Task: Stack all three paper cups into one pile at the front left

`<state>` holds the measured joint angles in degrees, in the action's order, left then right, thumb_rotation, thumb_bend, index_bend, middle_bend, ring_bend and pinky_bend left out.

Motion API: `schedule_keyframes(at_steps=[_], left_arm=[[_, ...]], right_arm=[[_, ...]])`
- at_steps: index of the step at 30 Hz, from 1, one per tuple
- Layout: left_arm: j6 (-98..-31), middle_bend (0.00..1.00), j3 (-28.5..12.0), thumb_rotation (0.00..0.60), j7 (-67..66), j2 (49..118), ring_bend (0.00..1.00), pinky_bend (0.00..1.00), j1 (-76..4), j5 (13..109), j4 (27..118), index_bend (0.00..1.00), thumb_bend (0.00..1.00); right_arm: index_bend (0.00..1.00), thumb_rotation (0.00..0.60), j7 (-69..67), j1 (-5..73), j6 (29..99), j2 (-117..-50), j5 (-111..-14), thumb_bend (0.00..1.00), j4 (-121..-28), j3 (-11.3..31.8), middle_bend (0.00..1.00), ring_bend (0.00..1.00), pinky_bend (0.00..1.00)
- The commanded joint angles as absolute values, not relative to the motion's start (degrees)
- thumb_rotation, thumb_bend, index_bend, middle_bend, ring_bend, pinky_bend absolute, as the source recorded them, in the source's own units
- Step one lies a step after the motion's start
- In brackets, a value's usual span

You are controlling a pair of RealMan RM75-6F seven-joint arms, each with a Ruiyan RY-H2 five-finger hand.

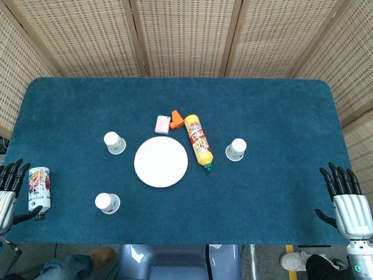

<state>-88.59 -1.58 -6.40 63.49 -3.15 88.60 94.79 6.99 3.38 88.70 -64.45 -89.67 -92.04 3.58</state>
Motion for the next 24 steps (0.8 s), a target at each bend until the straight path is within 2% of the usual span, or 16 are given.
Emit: schedule_keyframes(at_steps=[1,8,14,18,24], left_arm=[[-88.5,0.00,-1.6,0.600,-6.5,63.5,0.00,0.00,-3.2,88.5,94.8,0.00,0.00],[-88.3,0.00,-1.7,0.600,-6.9,63.7,0.00,0.00,-3.2,88.2,94.9,0.00,0.00],[-88.2,0.00,-2.0,0.600,-7.3,63.9,0.00,0.00,-3.3,87.5,94.9,0.00,0.00],[-87.6,0.00,-2.4,0.600,-8.0,64.1,0.00,0.00,-3.6,86.6,95.2,0.00,0.00],[-85.0,0.00,-3.6,0.600,-9.8,64.8,0.00,0.00,-4.8,83.3,95.0,0.00,0.00]], right_arm=[[0.00,0.600,7.0,3.4,88.6,-64.5,-89.6,0.00,-92.0,3.6,0.00,0.00,0.00],[0.00,0.600,6.8,4.0,87.1,-64.8,-89.2,0.00,-91.7,3.5,0.00,0.00,0.00],[0.00,0.600,4.8,8.2,81.5,-64.0,-89.5,0.00,-92.0,4.5,0.00,0.00,0.00],[0.04,0.600,3.9,14.7,73.9,-62.9,-88.6,0.01,-93.1,7.5,0.02,0.00,0.00],[0.13,0.600,4.8,27.9,56.6,-65.8,-76.4,0.14,-91.6,15.4,0.14,0.06,0.11]])
